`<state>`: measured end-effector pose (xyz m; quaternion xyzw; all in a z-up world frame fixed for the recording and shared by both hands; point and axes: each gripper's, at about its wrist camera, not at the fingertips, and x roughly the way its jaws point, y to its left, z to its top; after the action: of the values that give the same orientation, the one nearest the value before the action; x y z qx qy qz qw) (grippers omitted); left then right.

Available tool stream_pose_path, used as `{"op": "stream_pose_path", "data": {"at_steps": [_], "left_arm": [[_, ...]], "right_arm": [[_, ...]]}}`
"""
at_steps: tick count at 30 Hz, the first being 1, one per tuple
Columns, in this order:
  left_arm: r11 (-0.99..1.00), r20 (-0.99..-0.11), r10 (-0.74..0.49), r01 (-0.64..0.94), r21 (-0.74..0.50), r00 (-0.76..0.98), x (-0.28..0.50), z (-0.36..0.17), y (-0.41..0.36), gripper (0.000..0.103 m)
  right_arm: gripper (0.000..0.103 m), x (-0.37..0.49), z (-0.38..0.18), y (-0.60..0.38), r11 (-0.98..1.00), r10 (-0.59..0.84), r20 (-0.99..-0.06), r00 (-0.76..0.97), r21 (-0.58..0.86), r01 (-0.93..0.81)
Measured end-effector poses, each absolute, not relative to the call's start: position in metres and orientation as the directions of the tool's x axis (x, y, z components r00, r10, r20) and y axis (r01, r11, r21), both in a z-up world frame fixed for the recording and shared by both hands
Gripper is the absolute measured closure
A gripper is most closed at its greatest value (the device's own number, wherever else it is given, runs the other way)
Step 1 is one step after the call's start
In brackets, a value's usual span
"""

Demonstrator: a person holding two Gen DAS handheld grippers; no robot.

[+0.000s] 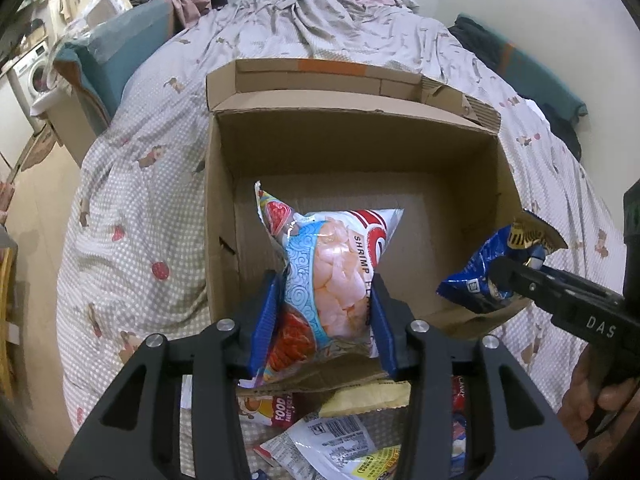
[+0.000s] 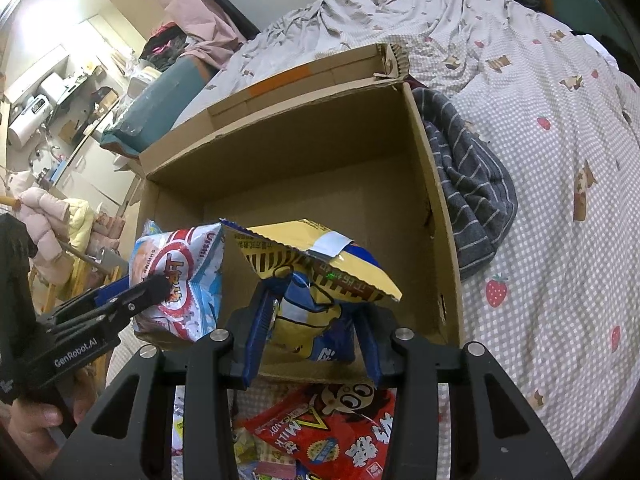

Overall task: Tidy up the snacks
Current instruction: 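Carry both bags into the box and open both tools to release, then lower the left tool onto the white printed snack bag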

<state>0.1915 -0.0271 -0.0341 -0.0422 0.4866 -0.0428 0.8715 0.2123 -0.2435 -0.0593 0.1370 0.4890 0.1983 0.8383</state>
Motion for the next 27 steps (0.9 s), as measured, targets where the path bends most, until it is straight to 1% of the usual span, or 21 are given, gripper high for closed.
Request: {"op": "stream_pose_path", "data": {"at_steps": [3, 4, 5, 7, 8, 9, 16, 27], "left_arm": [[0.994, -0.847, -0.102, 0.030, -0.101, 0.521, 0.192, -0.034, -0.028, 0.055], [0.996, -0.849, -0.090, 0.027, -0.089, 0.520, 0.192, -0.034, -0.028, 0.048], [0.996, -0.849, -0.081, 0.023, -0.081, 0.522, 0.191, -0.034, -0.029, 0.038], [0.999, -0.849, -0.044, 0.008, -0.047, 0.527, 0.190, -0.034, -0.029, 0.026], [0.999, -0.848, -0.041, 0.009, -0.043, 0.528, 0.189, -0.034, -0.028, 0.025], [0.999, -0.849, -0.048, 0.018, -0.045, 0.526, 0.189, -0.034, -0.029, 0.025], [0.998, -0.830, -0.063, 0.049, -0.043, 0.554, 0.183, -0.026, -0.035, 0.025], [0.998, -0.807, -0.061, 0.035, -0.049, 0.587, 0.157, -0.001, -0.021, 0.025]], "right_arm": [[0.058, 0.211, -0.059, -0.245, 0.885, 0.465, -0.763, 0.450, 0.422, -0.198], [0.053, 0.211, -0.058, -0.246, 0.884, 0.465, -0.761, 0.453, 0.424, -0.196], [0.046, 0.211, -0.057, -0.246, 0.885, 0.464, -0.758, 0.459, 0.425, -0.193], [0.011, 0.210, -0.054, -0.249, 0.887, 0.457, -0.748, 0.481, 0.427, -0.178], [0.005, 0.209, -0.052, -0.250, 0.888, 0.452, -0.743, 0.494, 0.425, -0.173], [0.002, 0.209, -0.051, -0.251, 0.889, 0.450, -0.739, 0.502, 0.425, -0.172], [0.002, 0.211, -0.050, -0.250, 0.878, 0.474, -0.739, 0.479, 0.441, -0.188], [0.002, 0.191, -0.020, -0.253, 0.876, 0.478, -0.701, 0.529, 0.425, -0.229]]}}
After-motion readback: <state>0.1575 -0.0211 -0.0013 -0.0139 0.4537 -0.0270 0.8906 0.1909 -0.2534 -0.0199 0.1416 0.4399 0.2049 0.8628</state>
